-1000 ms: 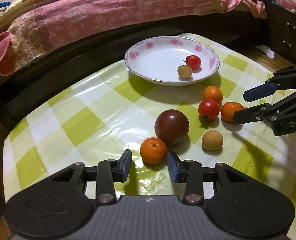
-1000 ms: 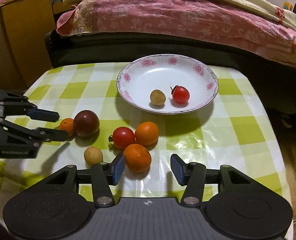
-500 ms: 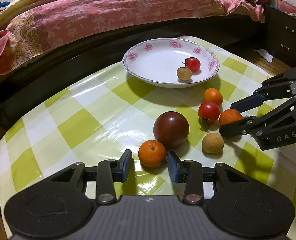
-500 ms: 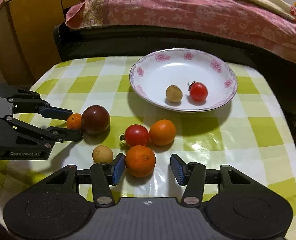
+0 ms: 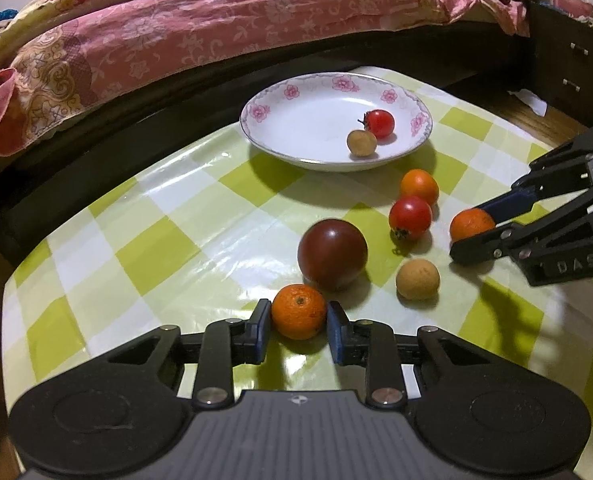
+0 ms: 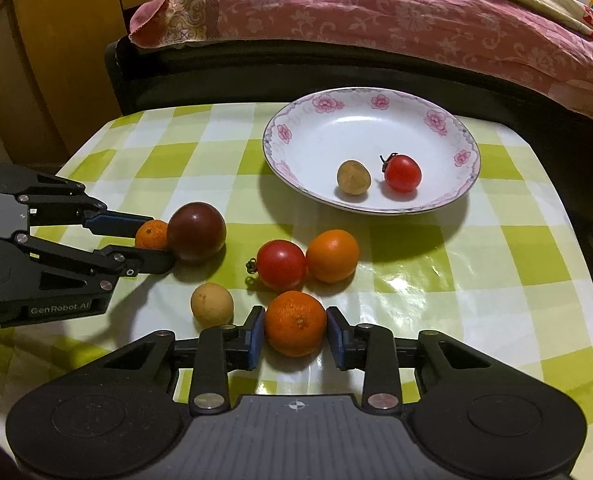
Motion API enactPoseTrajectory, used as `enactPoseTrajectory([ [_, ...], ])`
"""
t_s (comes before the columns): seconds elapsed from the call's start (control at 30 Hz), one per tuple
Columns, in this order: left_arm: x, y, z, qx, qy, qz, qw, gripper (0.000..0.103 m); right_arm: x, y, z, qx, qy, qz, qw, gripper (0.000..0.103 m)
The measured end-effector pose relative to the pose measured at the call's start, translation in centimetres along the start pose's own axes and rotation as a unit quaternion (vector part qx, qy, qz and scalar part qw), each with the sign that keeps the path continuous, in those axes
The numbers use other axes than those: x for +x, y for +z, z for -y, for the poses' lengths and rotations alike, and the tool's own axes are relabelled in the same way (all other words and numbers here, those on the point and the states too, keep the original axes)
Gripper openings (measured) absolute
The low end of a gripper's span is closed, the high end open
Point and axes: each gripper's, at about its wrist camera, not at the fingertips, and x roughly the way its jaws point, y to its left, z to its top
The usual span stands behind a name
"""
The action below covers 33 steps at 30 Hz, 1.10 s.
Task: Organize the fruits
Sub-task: 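Grasp a small orange with the left tool while the right tool grasps a tangerine, then carry both oranges over the white plate and lower them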
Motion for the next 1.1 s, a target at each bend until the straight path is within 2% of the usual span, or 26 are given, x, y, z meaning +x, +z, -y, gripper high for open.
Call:
enactPoseTrajectory([
  [0.37,-2.8,-1.4,3.3,0.015,-0.030,-0.017,0.9993,0.036,-2.1,-2.6,-0.9,-0.006,-0.016,-0.024,1.000,0.028],
  [0.57,-2.8,-1.9,4.5,0.022,-0.041,-0.023,0.9986,0.036,-3.0,-4.1,-1.9,-0.012,-0.023,-0.034,0.999,0.029],
  [1.1,-2.7,-2.3,4.7,0.024,-0.036,-0.018,0.9989,0.040,-3.2,-4.4,-2.1,-0.002,-0.027,-0.031,0.999,0.030],
])
